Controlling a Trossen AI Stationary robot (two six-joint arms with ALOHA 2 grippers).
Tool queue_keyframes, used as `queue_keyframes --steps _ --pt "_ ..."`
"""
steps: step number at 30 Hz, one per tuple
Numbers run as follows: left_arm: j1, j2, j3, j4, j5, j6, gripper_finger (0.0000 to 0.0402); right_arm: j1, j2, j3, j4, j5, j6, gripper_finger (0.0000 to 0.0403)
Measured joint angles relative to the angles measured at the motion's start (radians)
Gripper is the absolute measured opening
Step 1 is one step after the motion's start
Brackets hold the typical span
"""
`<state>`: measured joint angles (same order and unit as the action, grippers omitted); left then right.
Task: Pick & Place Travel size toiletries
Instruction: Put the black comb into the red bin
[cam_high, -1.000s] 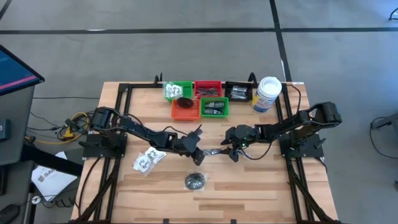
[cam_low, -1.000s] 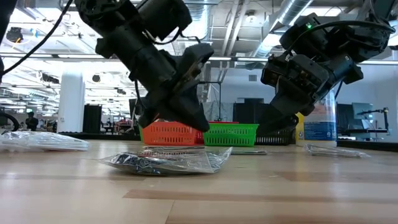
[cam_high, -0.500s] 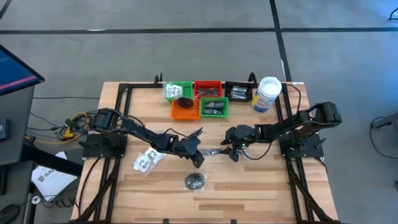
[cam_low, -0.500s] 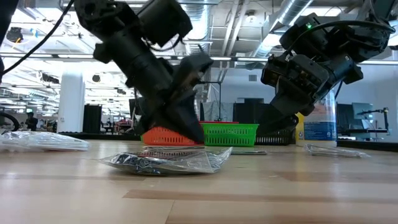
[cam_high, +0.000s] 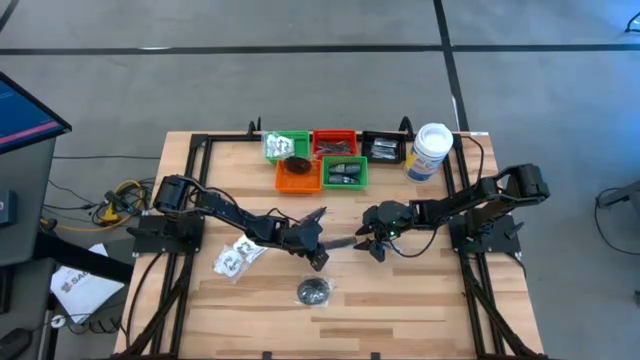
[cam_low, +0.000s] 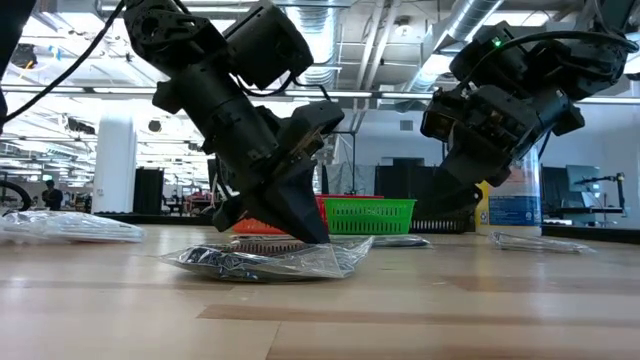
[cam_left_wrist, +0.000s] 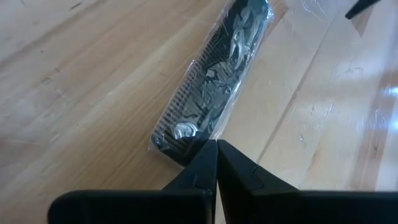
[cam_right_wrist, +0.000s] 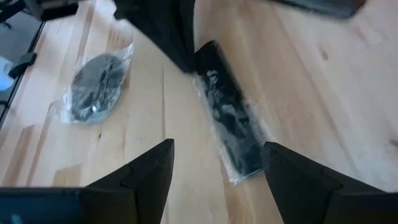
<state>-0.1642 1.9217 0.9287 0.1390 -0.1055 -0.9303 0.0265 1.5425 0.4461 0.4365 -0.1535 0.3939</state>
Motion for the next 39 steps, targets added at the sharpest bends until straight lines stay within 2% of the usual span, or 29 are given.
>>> queue_keyframes --steps 4,14,22,29,34,39 --pt "0.000 0.000 0.000 -0.006 0.002 0.003 0.0000 -0.007 0.024 0.001 -0.010 -0.002 0.015 0.0235" --pt "-0.004 0.000 0.000 -0.020 0.005 0.005 0.0000 -0.034 0.176 0.054 0.051 0.006 0.201 0.0235" --pt "-0.005 0.001 -0.001 -0.026 0.004 -0.002 0.0000 0.000 0.242 0.152 0.029 -0.130 0.126 0.0235" --pt "-0.004 0.001 -0.002 -0.027 0.004 -0.002 0.0000 0.053 0.293 0.233 -0.065 -0.141 0.101 0.0231" --pt "-0.004 0.002 -0.002 -0.026 0.000 -0.002 0.0000 0.063 0.294 0.252 -0.103 -0.137 0.082 0.0192" --pt "-0.004 0.002 -0.002 -0.026 -0.002 -0.003 0.0000 0.050 0.293 0.252 -0.123 -0.138 0.078 0.0106"
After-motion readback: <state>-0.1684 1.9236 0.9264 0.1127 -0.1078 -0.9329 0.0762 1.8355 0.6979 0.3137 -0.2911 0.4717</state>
